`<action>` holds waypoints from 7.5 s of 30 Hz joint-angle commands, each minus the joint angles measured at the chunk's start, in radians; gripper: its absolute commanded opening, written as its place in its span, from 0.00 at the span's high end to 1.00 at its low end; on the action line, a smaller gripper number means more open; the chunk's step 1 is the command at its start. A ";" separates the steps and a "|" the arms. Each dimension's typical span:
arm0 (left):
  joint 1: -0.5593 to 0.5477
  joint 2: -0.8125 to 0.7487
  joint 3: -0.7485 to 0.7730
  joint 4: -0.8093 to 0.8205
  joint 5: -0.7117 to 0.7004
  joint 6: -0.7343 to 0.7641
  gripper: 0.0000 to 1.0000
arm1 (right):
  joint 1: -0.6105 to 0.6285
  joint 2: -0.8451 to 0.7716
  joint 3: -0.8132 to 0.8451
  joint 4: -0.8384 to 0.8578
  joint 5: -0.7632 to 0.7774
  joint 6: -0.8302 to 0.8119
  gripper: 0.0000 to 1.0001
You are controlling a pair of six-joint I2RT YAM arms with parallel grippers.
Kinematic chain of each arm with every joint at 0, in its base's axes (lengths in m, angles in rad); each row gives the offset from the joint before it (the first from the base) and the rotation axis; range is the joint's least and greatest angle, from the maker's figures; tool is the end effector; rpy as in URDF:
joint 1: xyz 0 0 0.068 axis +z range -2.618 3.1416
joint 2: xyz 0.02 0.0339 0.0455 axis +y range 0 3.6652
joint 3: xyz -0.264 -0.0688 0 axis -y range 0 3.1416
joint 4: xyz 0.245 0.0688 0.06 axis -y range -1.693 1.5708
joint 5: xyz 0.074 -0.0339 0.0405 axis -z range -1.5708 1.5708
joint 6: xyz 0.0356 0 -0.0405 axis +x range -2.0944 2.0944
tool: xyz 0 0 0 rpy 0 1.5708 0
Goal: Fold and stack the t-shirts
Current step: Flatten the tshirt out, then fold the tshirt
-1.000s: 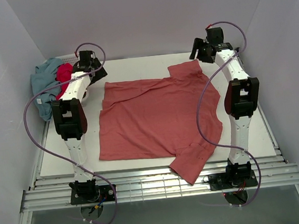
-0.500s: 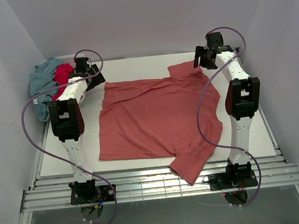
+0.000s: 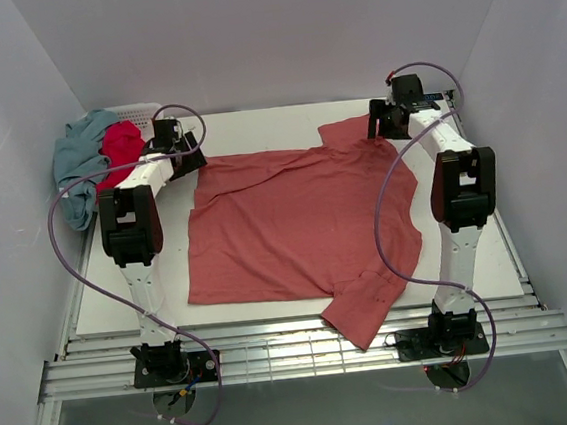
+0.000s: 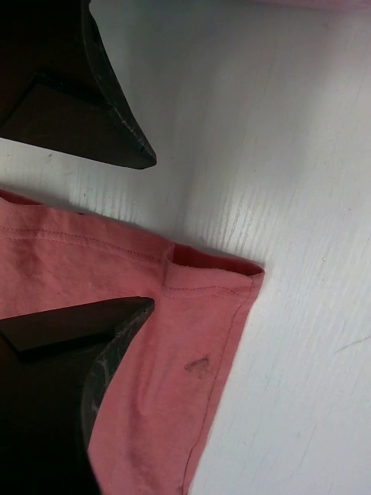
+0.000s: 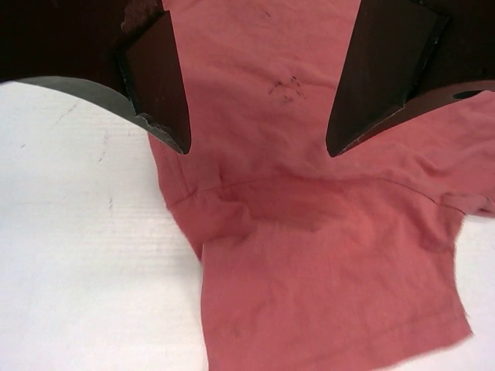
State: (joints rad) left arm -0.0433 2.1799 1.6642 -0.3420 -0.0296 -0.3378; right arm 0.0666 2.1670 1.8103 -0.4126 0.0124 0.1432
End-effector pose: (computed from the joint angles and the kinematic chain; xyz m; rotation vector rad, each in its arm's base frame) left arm 0.4850 -0.0200 0.1785 -0.3702 2.4043 -0.1363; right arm 0.4964 0.0327 0.2264 0.0958 2.3398 0.0894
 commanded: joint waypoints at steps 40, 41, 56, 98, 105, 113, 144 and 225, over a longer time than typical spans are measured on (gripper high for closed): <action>0.042 0.169 0.152 0.008 0.180 -0.037 0.21 | -0.082 0.422 0.440 0.029 -0.258 0.124 0.27; 0.042 0.172 0.152 0.006 0.180 -0.035 0.21 | -0.080 0.424 0.443 0.028 -0.262 0.128 0.29; 0.042 0.221 0.187 0.006 0.200 -0.046 0.45 | -0.037 0.436 0.457 0.052 -0.318 0.168 0.76; 0.042 0.055 0.169 0.225 0.212 -0.076 1.00 | -0.037 0.139 0.305 0.116 -0.255 0.075 0.92; 0.042 0.005 0.201 0.230 0.223 -0.089 1.00 | -0.037 0.110 0.264 0.117 -0.253 0.062 0.92; 0.042 -0.095 0.071 0.230 0.212 -0.089 1.00 | -0.031 -0.013 0.147 0.081 -0.220 0.026 0.92; 0.085 -0.374 -0.307 0.155 0.197 -0.081 1.00 | 0.033 -0.326 -0.189 -0.115 -0.106 -0.004 0.92; -0.288 -0.147 -0.187 0.175 0.353 -0.254 1.00 | 0.162 -0.019 -0.131 -0.181 -0.183 -0.036 0.64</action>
State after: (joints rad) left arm -0.3126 2.0357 1.4815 -0.1761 0.3046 -0.5858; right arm 0.2249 2.1666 1.6932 -0.5854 -0.1425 0.1188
